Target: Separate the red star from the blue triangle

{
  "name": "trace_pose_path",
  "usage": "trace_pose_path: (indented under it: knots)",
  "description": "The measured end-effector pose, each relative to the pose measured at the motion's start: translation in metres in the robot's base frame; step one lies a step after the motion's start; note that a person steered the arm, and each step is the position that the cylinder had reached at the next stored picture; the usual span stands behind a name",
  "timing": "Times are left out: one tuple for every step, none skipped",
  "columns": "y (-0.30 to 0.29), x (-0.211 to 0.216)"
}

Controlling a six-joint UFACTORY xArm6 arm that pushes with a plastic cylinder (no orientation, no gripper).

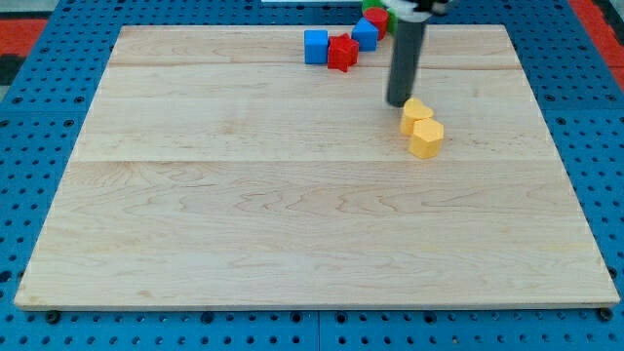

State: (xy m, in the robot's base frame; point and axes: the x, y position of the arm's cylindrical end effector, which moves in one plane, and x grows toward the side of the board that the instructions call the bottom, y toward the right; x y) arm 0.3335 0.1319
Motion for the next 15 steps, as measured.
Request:
trace_pose_path:
  knots:
    - [0.041, -0.056]
    - [0.049, -0.126]
    - [0.049, -0.142]
    - [0.046, -0.142]
    - [0.036, -0.141]
    - [0.013, -0.142]
    - [-0.004, -0.141]
    - [-0.008, -0.141]
    - [-0.022, -0.141]
    - [-0.040, -0.138]
    - [-0.063, -0.123]
    - [-0.099, -0.109]
    - [-0.120, -0.095]
    - [-0.120, -0.075]
    - [-0.113, -0.057]
